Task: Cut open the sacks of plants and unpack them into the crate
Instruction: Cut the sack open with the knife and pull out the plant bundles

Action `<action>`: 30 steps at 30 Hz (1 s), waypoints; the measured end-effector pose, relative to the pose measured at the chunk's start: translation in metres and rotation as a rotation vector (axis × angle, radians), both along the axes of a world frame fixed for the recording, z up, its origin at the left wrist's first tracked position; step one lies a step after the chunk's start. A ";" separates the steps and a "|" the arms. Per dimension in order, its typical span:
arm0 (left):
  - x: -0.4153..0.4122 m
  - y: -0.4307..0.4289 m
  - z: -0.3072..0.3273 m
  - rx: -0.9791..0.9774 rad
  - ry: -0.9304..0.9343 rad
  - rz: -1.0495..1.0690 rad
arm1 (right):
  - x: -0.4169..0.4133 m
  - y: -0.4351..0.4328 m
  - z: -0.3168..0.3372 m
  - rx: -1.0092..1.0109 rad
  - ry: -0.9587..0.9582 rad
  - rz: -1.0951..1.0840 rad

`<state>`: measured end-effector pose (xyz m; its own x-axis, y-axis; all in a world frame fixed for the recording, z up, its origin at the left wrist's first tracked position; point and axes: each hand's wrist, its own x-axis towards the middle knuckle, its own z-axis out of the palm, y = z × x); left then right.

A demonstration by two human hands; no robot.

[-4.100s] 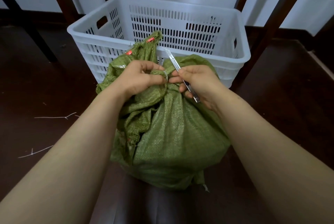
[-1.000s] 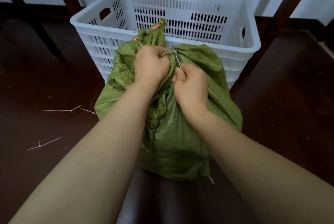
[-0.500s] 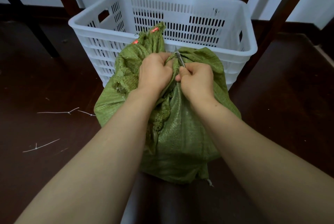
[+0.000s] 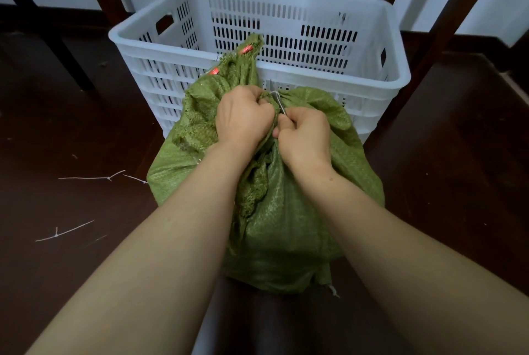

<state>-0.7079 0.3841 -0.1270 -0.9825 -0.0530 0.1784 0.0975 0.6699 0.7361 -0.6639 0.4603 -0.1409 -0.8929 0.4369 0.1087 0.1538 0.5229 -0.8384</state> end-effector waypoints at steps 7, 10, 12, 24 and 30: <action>-0.004 0.004 0.001 0.081 -0.061 0.035 | 0.011 -0.003 -0.007 0.047 0.013 0.019; -0.003 0.008 0.002 0.073 -0.027 -0.013 | 0.007 0.003 -0.003 0.036 0.020 -0.018; -0.002 0.009 0.003 0.065 -0.016 -0.039 | -0.001 0.007 0.003 0.036 0.016 -0.028; -0.001 0.003 -0.016 0.009 -0.036 -0.005 | -0.015 0.008 0.007 0.120 -0.186 0.012; -0.008 0.012 -0.016 0.123 -0.112 0.048 | 0.000 0.011 0.000 0.192 -0.106 0.008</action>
